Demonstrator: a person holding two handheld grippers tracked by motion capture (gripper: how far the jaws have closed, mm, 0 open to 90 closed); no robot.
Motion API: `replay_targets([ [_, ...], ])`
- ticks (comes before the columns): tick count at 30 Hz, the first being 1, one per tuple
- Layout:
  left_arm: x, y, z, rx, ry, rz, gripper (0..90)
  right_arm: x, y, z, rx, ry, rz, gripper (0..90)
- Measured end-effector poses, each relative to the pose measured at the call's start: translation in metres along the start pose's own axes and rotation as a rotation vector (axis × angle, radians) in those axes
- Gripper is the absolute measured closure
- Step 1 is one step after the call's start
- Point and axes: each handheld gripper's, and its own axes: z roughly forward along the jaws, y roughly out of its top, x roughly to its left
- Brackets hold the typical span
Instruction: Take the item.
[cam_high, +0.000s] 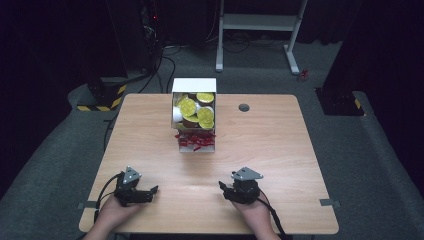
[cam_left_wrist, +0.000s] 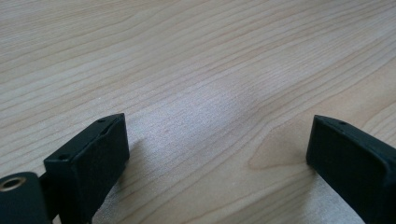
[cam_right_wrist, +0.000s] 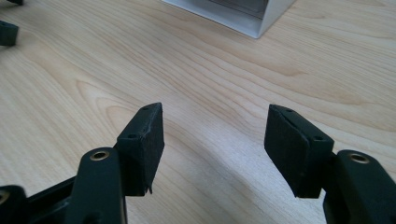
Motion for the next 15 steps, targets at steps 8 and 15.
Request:
replay_targets([
  [8,-0.0004,-0.0001,0.0003,-0.004,0.0,-0.006,6.1,0.0028,0.0065,-0.0028,-0.015,0.005,-0.004,38.6],
  [15,-0.0003,0.0,0.0003,-0.004,0.001,-0.005,6.1,0.0029,0.0106,-0.0054,-0.007,0.006,-0.012,38.3],
])
